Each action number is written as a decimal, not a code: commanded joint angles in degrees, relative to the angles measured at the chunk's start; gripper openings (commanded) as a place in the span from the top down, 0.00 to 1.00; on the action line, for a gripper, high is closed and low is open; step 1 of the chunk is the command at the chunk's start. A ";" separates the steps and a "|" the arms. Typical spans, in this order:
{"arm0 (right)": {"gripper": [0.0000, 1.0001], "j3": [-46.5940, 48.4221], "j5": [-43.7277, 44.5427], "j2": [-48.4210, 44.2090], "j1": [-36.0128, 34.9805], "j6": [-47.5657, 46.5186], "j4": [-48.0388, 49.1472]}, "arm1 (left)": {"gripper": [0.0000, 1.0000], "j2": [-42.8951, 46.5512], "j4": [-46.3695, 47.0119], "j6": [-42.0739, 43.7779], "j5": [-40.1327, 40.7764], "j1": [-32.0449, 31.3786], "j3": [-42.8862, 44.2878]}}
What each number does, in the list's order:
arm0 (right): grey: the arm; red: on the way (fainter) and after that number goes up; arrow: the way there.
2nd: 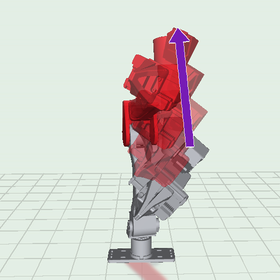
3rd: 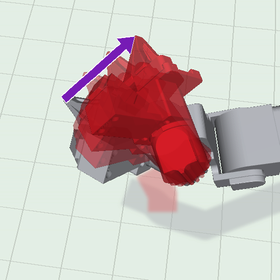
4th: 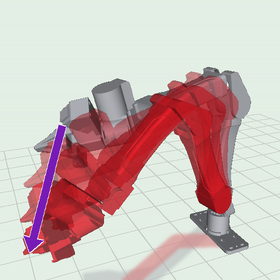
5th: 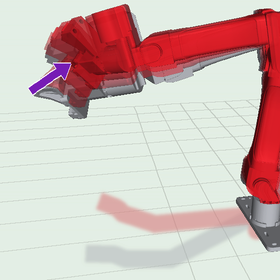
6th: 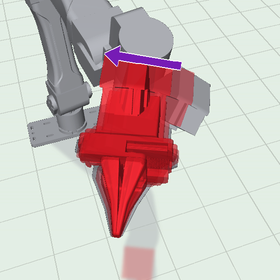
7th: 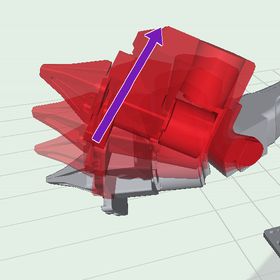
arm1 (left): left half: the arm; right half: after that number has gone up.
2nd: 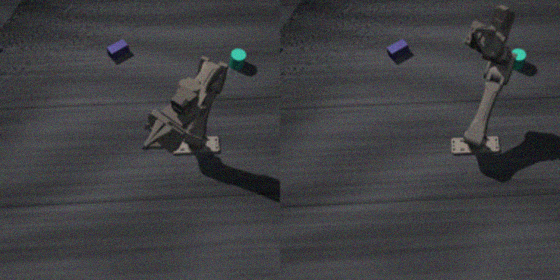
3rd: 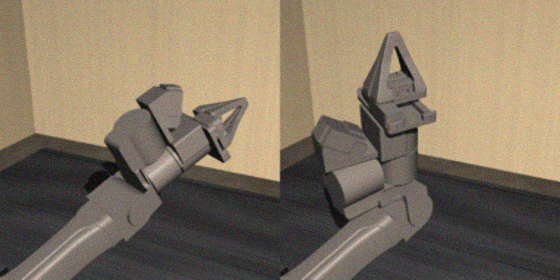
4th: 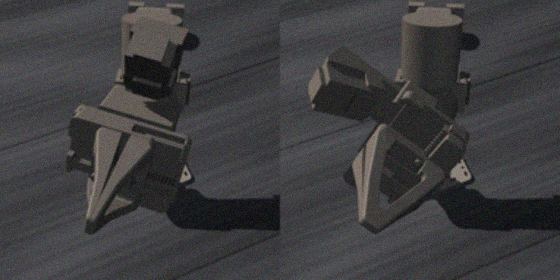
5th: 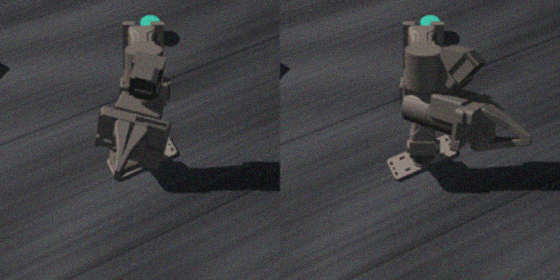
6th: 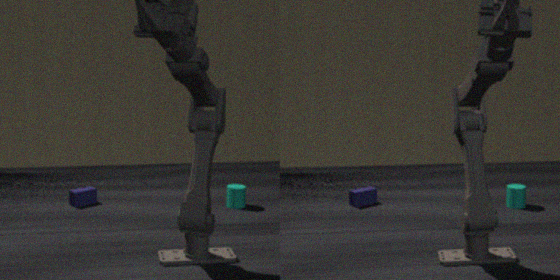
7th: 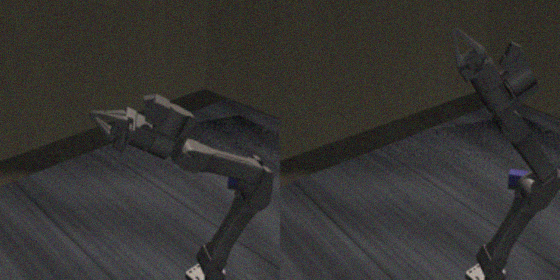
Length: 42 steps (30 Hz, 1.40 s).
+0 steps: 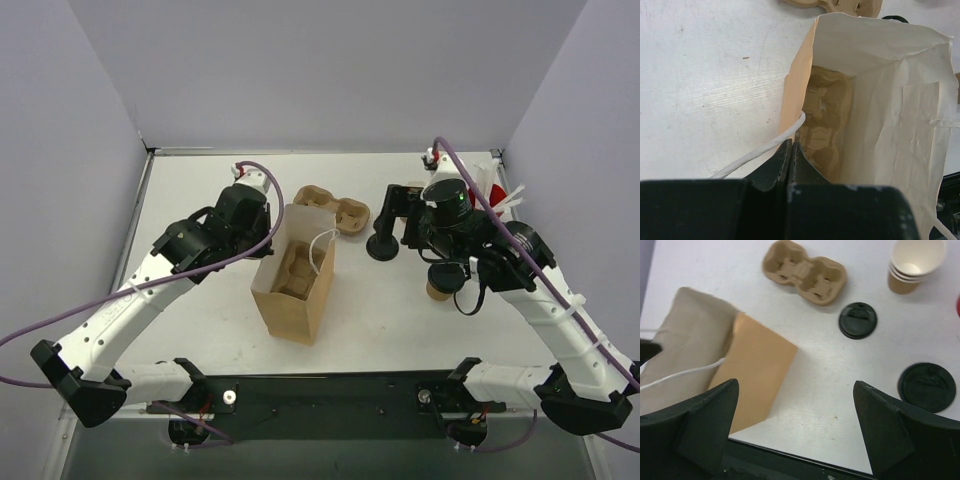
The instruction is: Pack the takeout coffee
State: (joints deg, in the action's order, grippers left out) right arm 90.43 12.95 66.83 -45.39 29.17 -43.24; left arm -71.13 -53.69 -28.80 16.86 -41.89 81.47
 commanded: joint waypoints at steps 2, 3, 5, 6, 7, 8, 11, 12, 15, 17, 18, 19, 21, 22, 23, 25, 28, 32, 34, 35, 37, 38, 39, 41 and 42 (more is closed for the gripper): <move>0.09 -7.36 2.10 -1.61 8.54 6.42 -6.85 | 1.00 3.37 5.44 -3.72 -0.52 0.14 -1.93; 0.09 -11.20 1.04 -1.87 11.60 6.69 -7.03 | 1.00 3.63 6.14 -4.25 -0.43 0.23 -2.54; 0.09 -14.74 0.23 -2.49 14.70 7.48 -7.12 | 1.00 4.07 6.58 -4.34 -0.51 0.23 -2.98; 0.09 -17.89 0.58 -2.67 17.24 7.66 -7.29 | 1.00 4.07 7.02 -4.69 -0.51 0.14 -3.25; 0.09 -19.58 0.93 -2.58 18.65 7.92 -7.55 | 1.00 4.25 7.37 -4.86 -0.60 0.14 -3.42; 0.09 -20.81 1.11 -2.49 20.06 8.10 -7.64 | 1.00 4.42 7.63 -4.87 -1.12 0.14 -3.60; 0.09 -24.60 2.34 -2.23 24.28 7.84 -7.56 | 1.00 4.25 8.34 -4.78 -1.92 0.14 -3.78; 0.09 -25.21 3.56 -2.23 25.16 7.75 -7.21 | 1.00 4.25 8.43 -4.52 -2.01 0.14 -3.78; 0.09 -27.06 3.75 -1.61 28.06 5.56 -5.28 | 1.00 4.07 9.04 -4.34 -2.71 0.23 -4.13; 0.09 -28.81 2.26 -1.09 30.35 4.06 -3.26 | 1.00 4.51 9.39 -4.34 -3.24 0.14 -4.48; 0.09 -29.34 1.21 -0.91 30.88 2.75 -1.16 | 1.00 4.51 9.66 -4.34 -3.33 0.14 -4.48; 0.09 -29.96 -0.28 -0.30 31.41 2.30 -0.18 | 1.00 4.69 9.66 -4.43 -3.33 0.14 -4.48; 0.08 -30.93 -1.35 0.84 32.81 1.25 1.92 | 1.00 5.13 9.92 -4.95 -2.80 0.14 -4.74; 0.08 -31.11 -1.61 2.50 33.17 0.63 2.20 | 1.00 5.21 10.01 -5.13 -2.37 0.14 -4.74; 0.08 -31.11 -1.79 3.21 34.04 0.19 2.37 | 1.00 5.30 10.10 -5.74 -2.27 0.14 -4.66; 0.07 -31.98 -2.75 4.18 35.10 -1.04 4.13 | 1.00 5.30 10.10 -6.01 -2.27 0.05 -4.48; 0.07 -32.69 -5.21 5.24 36.94 -1.92 6.41 | 1.00 5.04 9.75 -7.15 -2.10 -0.04 -4.48; 0.07 -32.34 -5.48 6.65 38.18 -3.59 6.51 | 1.00 5.48 9.83 -8.55 -0.69 -0.12 -4.66; 0.07 -32.60 -5.04 6.82 38.97 -3.77 6.42 | 1.00 5.65 9.75 -8.91 -0.17 -0.21 -4.92; 0.07 -32.78 -5.04 6.82 39.23 -3.85 6.42 | 1.00 5.57 9.83 -9.17 -0.08 -0.21 -4.83; 0.07 -33.21 -5.30 7.17 39.58 -3.86 6.33 | 1.00 5.31 9.57 -9.35 0.28 -0.21 -4.66; 0.07 -33.39 -5.30 7.26 39.59 -3.86 6.33 | 1.00 5.22 9.31 -9.87 0.54 -0.21 -4.48; 0.07 -33.57 -5.48 7.44 39.50 -3.86 6.42 | 1.00 5.13 9.05 -9.96 0.71 -0.21 -4.39; 0.07 -34.09 -5.83 7.88 39.59 -3.86 6.85 | 1.00 4.95 9.04 -10.31 0.80 -0.21 -4.22; 0.07 -34.27 -6.18 7.88 39.59 -3.77 7.47 | 1.00 5.04 9.13 -10.31 0.80 -0.21 -4.30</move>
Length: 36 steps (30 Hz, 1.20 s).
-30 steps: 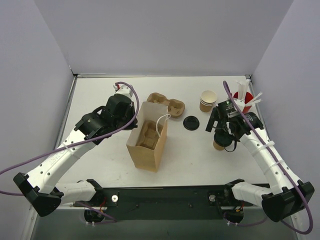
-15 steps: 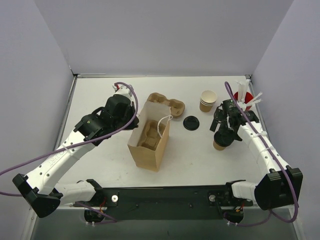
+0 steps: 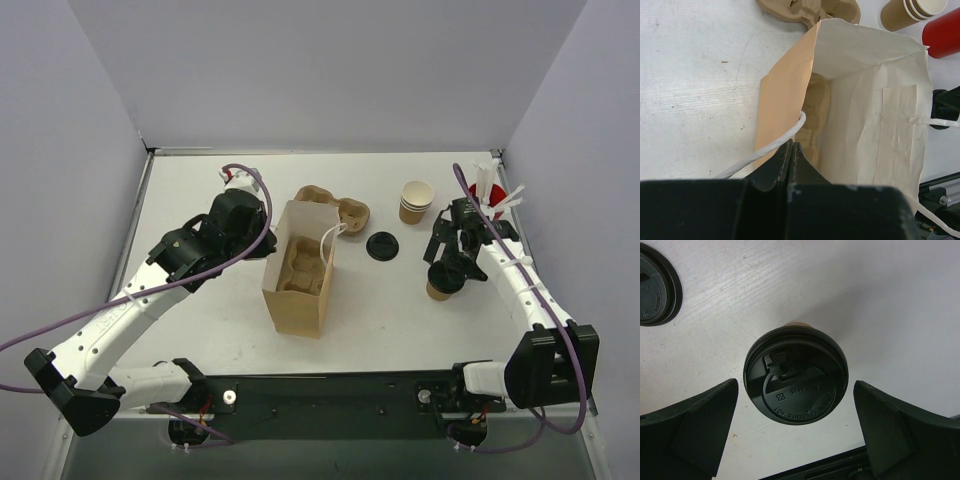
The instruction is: Pack the takeout coffee
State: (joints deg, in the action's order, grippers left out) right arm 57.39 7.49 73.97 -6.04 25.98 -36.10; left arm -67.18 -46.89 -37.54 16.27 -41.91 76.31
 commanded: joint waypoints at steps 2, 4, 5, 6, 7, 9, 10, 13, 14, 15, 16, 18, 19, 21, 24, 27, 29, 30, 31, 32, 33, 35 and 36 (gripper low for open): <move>0.08 -1.49 -1.51 1.08 0.33 -0.31 0.76 | 1.00 1.08 2.42 -1.75 1.48 -0.28 0.85; 0.10 -1.57 -1.33 1.61 0.33 0.12 0.77 | 1.00 1.08 2.42 -1.75 1.66 -0.36 0.77; 0.10 -1.66 -1.25 1.70 0.33 0.30 0.76 | 1.00 1.08 2.51 -1.75 1.66 -0.36 0.77; 0.11 -1.92 -1.16 1.79 0.24 0.48 0.76 | 1.00 1.17 2.51 -1.75 1.66 -0.36 0.77; 0.12 -2.10 -1.07 1.70 0.33 0.57 0.85 | 1.00 1.08 2.42 -1.75 1.74 -0.36 0.85; 0.13 -2.45 -0.98 1.52 0.33 0.83 1.03 | 1.00 1.08 2.42 -1.84 1.75 -0.45 0.68; 0.14 -2.63 -1.07 1.44 0.33 1.18 1.12 | 1.00 1.08 2.60 -1.92 1.75 -0.45 0.68; 0.16 -3.07 -1.24 0.91 0.33 1.53 1.47 | 1.00 1.17 2.77 -1.92 1.75 -0.54 0.42; 0.17 -3.24 -1.16 0.73 0.33 1.62 1.64 | 1.00 1.08 2.69 -1.92 1.75 -0.54 0.42; 0.19 -3.24 -1.24 0.65 0.33 1.62 1.64 | 1.00 1.08 2.69 -1.84 1.66 -0.54 0.42; 0.20 -3.33 -1.25 0.56 0.33 1.71 1.56 | 1.00 1.08 2.77 -1.92 1.74 -0.54 0.50; 0.21 -3.42 -1.16 0.21 0.33 1.88 1.73 | 1.00 1.00 2.86 -1.83 1.75 -0.54 0.59; 0.21 -3.51 -1.16 0.20 0.24 1.97 1.73 | 1.00 0.91 2.86 -1.75 1.75 -0.63 0.50; 0.21 -3.51 -1.24 -0.06 0.33 2.06 1.73 | 1.00 0.91 2.77 -1.66 1.66 -0.63 0.50; 0.22 -3.77 -1.24 -0.41 0.33 2.24 1.82 | 1.00 0.91 2.86 -1.66 1.57 -0.63 0.33; 0.22 -3.95 -1.25 -0.85 0.24 2.58 1.91 | 1.00 0.82 2.69 -1.66 1.66 -0.63 0.42; 0.25 -4.04 -1.51 -1.11 0.24 2.85 1.91 | 1.00 0.82 2.77 -1.66 1.83 -0.63 0.50; 0.28 -4.12 -1.60 -1.20 0.24 2.94 1.82 | 1.00 0.91 2.77 -1.66 1.83 -0.63 0.42; 0.29 -4.12 -1.51 -1.29 0.24 2.94 1.91 | 1.00 0.73 2.77 -1.66 1.83 -0.63 0.50; 0.30 -4.12 -1.68 -1.20 0.33 2.94 1.82 | 1.00 0.82 2.77 -1.66 1.83 -0.63 0.50; 0.31 -4.21 -1.69 -1.20 0.33 3.03 1.91 | 1.00 0.73 2.69 -1.66 1.83 -0.63 0.50; 0.33 -4.21 -1.95 -1.20 0.33 3.03 1.99 | 1.00 0.73 2.60 -1.66 1.83 -0.63 0.59; 0.34 -4.30 -1.95 -1.29 0.33 3.03 2.08 | 1.00 0.73 2.68 -1.66 1.92 -0.54 0.50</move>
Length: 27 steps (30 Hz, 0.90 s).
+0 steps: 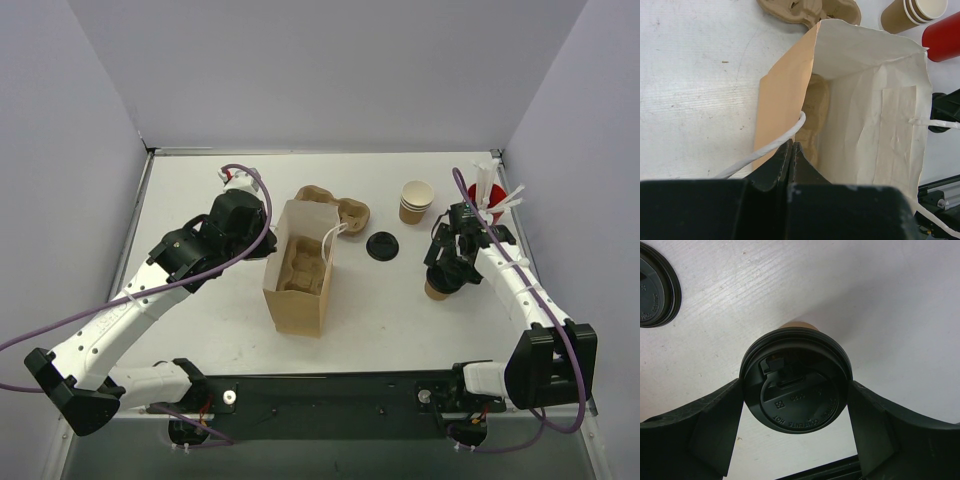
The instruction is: Pack the takeout coffee
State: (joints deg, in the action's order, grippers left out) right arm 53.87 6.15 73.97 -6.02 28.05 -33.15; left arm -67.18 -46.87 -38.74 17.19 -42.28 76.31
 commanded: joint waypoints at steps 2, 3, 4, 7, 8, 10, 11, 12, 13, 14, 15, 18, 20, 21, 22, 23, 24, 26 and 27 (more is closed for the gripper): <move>0.35 -0.69 -0.79 -1.29 0.31 1.04 -0.95 | 1.00 0.64 2.49 -0.46 1.00 -0.26 0.50; 0.36 -0.69 -0.79 -1.38 0.31 0.86 -0.96 | 1.00 0.64 2.49 -0.46 1.00 -0.17 0.50; 0.37 -0.52 -0.79 -1.55 0.22 0.86 -0.96 | 1.00 0.82 2.49 -0.46 1.00 -0.26 0.50; 0.38 0.09 -1.14 -1.90 0.31 0.86 -1.39 | 1.00 0.64 2.49 -0.46 1.09 -0.17 0.42; 0.38 0.45 -1.23 -1.99 0.31 0.78 -1.92 | 1.00 0.56 2.40 -0.37 1.00 -0.26 0.50; 0.40 0.80 -1.58 -1.73 0.13 0.60 -2.27 | 1.00 0.47 2.31 -0.19 0.83 -0.26 0.68; 0.41 1.15 -1.67 -1.73 0.13 0.51 -2.62 | 1.00 0.47 2.31 -0.11 0.83 -0.26 0.59; 0.42 1.24 -1.76 -1.82 -0.04 0.51 -2.71 | 1.00 0.38 2.40 -0.02 0.74 -0.17 0.59; 0.42 1.33 -1.76 -1.99 -0.22 0.51 -2.89 | 1.00 0.47 2.40 -0.02 0.74 -0.26 0.68; 0.42 1.68 -1.85 -1.99 -0.31 0.51 -3.15 | 1.00 0.38 2.31 -0.02 0.74 -0.26 0.59; 0.43 1.85 -1.85 -2.08 -0.39 0.42 -3.33 | 1.00 0.47 2.31 -0.02 0.65 -0.26 0.68; 0.44 2.64 -1.93 -2.26 -0.92 0.34 -4.21 | 1.00 0.38 2.22 -0.11 0.65 -0.17 0.68; 0.44 3.08 -1.85 -2.34 -1.80 0.25 -4.91 | 1.00 0.47 2.14 -0.19 0.74 -0.17 0.68; 0.44 3.52 -1.76 -2.34 -2.15 0.33 -5.08 | 1.00 0.47 2.14 -0.19 0.83 -0.26 0.68; 0.44 3.79 -1.67 -2.34 -2.50 0.25 -5.35 | 1.00 0.47 2.22 -0.19 0.83 -0.26 0.68; 0.44 4.05 -1.50 -2.26 -2.85 0.33 -5.87 | 1.00 0.47 2.22 -0.28 0.83 -0.26 0.68; 0.45 4.75 -1.32 -2.17 -3.73 0.25 -6.05 | 1.00 0.38 2.31 -0.28 0.83 -0.26 0.68; 0.46 5.46 -0.79 -2.17 -4.70 0.42 -6.93 | 1.00 0.38 2.22 -0.28 0.83 -0.26 0.77; 0.47 5.89 -0.62 -2.17 -5.57 0.51 -7.19 | 1.00 0.47 2.22 -0.28 0.83 -0.26 0.59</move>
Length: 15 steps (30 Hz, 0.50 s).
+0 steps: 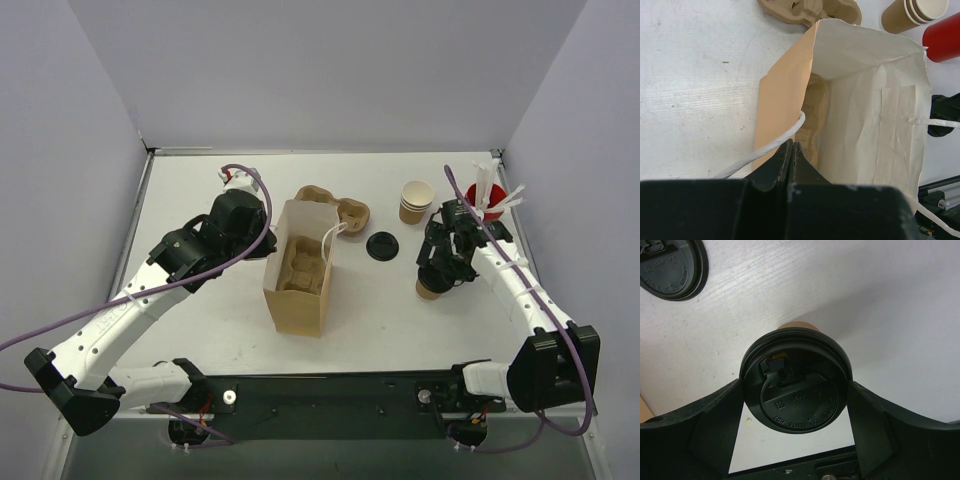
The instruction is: Pack the takeout coffee
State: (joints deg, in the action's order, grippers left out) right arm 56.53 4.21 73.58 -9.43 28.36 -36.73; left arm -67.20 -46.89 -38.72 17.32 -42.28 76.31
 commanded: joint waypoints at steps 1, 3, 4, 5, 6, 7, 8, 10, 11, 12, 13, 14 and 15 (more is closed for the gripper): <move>0.47 4.45 1.33 -1.86 -2.69 0.38 -4.48 | 1.00 0.49 2.25 -0.30 0.78 -0.17 0.50; 0.48 6.12 1.59 -2.39 -3.83 0.55 -5.19 | 1.00 0.49 2.25 -0.30 0.78 -0.17 0.42; 0.48 8.48 1.59 -2.65 -4.97 0.64 -6.32 | 1.00 0.49 2.33 -0.30 0.61 -0.17 0.42; 0.48 9.81 1.59 -2.83 -5.50 0.73 -6.94 | 1.00 0.58 2.42 -0.22 0.52 -0.26 0.42; 0.48 11.30 1.51 -3.18 -6.12 0.82 -7.65 | 1.00 0.40 2.42 -0.13 0.35 -0.26 0.24; 0.48 13.23 1.68 -3.35 -6.91 0.82 -9.13 | 1.00 0.40 2.68 -0.04 0.08 -0.26 0.33; 0.49 16.47 1.51 -3.36 -7.26 0.73 -9.84 | 1.00 0.32 2.86 0.05 -0.01 -0.26 0.24; 0.49 19.83 0.72 -3.53 -8.23 0.73 -11.42 | 1.00 0.05 3.21 0.48 -0.44 -0.34 0.33; 0.50 22.63 0.45 -3.71 -8.41 0.91 -11.78 | 1.00 -0.04 3.30 0.66 -0.62 -0.43 0.68; 0.50 24.05 -0.07 -3.80 -8.67 0.82 -12.13 | 1.00 -0.39 3.30 0.92 -0.71 -0.52 0.85; 0.50 25.19 -1.03 -3.80 -8.94 1.08 -12.75 | 1.00 -0.56 3.30 1.54 -0.97 -0.52 1.29; 0.50 26.68 -1.39 -3.71 -9.37 1.08 -13.01 | 1.00 -0.83 3.13 1.98 -1.06 -0.61 1.99; 0.50 28.96 -1.66 -3.71 -9.90 1.17 -13.10 | 1.00 -1.26 2.78 2.42 -0.80 -0.61 2.78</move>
State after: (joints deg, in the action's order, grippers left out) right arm 79.48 3.64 71.42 -18.06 28.60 -45.08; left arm -67.55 -46.81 -38.22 17.08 -42.44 76.31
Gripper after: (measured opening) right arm 0.718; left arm 0.023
